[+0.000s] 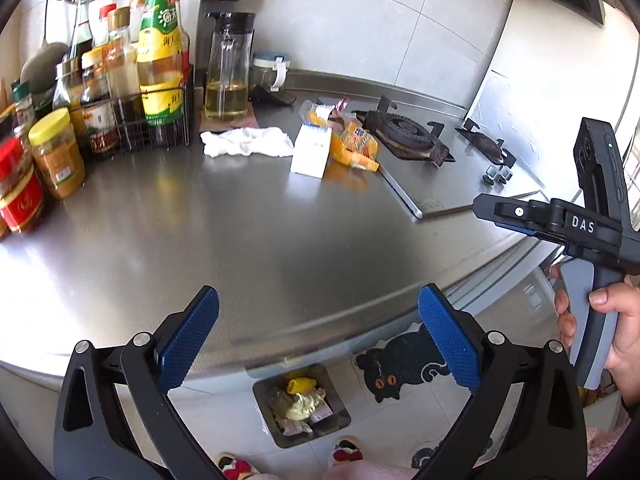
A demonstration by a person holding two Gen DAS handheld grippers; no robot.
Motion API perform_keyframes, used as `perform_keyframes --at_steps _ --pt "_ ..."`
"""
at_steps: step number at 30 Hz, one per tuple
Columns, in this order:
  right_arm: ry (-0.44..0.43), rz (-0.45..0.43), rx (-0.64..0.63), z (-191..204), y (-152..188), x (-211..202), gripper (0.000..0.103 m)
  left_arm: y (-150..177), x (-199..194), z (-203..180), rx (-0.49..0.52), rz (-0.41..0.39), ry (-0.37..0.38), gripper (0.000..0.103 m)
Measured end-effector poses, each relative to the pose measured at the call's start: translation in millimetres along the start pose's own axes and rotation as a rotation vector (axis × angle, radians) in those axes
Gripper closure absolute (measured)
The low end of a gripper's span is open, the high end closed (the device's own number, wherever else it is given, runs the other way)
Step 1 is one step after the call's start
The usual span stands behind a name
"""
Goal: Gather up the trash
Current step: 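Raise both tools back over the counter, then grasp the white medicine box with the left tool while the right tool grasps the yellow soap packet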
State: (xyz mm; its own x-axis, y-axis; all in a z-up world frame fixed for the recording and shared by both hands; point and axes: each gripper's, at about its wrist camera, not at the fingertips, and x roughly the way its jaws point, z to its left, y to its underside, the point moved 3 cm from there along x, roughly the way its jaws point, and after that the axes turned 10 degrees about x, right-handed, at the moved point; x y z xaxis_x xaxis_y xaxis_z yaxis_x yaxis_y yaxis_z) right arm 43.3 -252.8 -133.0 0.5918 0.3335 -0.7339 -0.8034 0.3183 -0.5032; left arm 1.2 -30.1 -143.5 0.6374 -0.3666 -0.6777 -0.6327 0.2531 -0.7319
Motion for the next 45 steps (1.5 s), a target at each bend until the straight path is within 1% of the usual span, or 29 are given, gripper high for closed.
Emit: perform_keyframes --at_steps 3,6,10,12,13,15,17,20,22,24,29,31,32,33,34,35,36,37,40,45 --pt "0.030 0.006 0.008 -1 -23 15 0.003 -19 15 5 0.017 -0.015 -0.017 0.008" --pt "0.053 0.010 0.020 3 -47 32 0.003 -41 30 12 0.020 -0.035 -0.019 0.008" --pt "0.079 0.030 0.090 2 -75 62 0.003 -68 57 15 0.048 -0.059 -0.024 0.008" --pt "0.075 0.044 0.137 0 -89 78 0.004 -80 73 17 0.065 -0.067 -0.023 0.008" --pt "0.070 0.049 0.155 -1 -95 86 0.005 -84 83 18 0.073 -0.069 -0.025 0.008" --pt "0.068 0.051 0.174 -3 -105 99 0.011 -91 102 22 0.079 -0.063 -0.024 0.008" --pt "0.075 0.057 0.190 -3 -114 114 0.023 -96 122 27 0.065 -0.050 -0.019 0.008" --pt "0.083 0.077 0.222 -7 -123 133 0.030 -101 145 31 0.048 -0.039 -0.001 0.009" --pt "0.098 0.081 0.246 -10 -126 142 0.032 -106 158 31 0.056 -0.036 0.003 0.010" --pt "0.111 0.082 0.256 -11 -127 149 0.033 -109 169 31 0.068 -0.024 0.005 0.014" --pt "0.137 0.089 0.256 -12 -130 166 0.033 -108 196 31 0.086 0.023 0.005 0.022" --pt "0.152 0.076 0.242 -12 -133 169 0.034 -108 204 32 0.084 0.036 0.004 0.025" --pt "0.162 0.071 0.232 -11 -135 170 0.035 -107 207 33 0.083 0.041 0.007 0.028" --pt "0.171 0.070 0.221 -10 -136 172 0.036 -107 209 34 0.081 0.046 0.013 0.036" --pt "0.185 0.067 0.205 -9 -137 173 0.042 -106 212 34 0.083 0.052 0.020 0.040" --pt "0.203 0.065 0.186 -8 -137 174 0.052 -105 214 34 0.085 0.058 0.025 0.051" --pt "0.213 0.063 0.168 -6 -137 175 0.055 -104 214 33 0.090 0.062 0.027 0.058" --pt "0.213 0.065 0.155 -5 -137 177 0.062 -104 213 33 0.091 0.060 0.026 0.058" --pt "0.211 0.082 0.134 -4 -132 181 0.072 -103 210 33 0.086 0.052 0.033 0.059" --pt "0.188 0.040 0.089 -1 -125 162 0.079 -99 191 36 0.069 0.024 0.039 0.060"
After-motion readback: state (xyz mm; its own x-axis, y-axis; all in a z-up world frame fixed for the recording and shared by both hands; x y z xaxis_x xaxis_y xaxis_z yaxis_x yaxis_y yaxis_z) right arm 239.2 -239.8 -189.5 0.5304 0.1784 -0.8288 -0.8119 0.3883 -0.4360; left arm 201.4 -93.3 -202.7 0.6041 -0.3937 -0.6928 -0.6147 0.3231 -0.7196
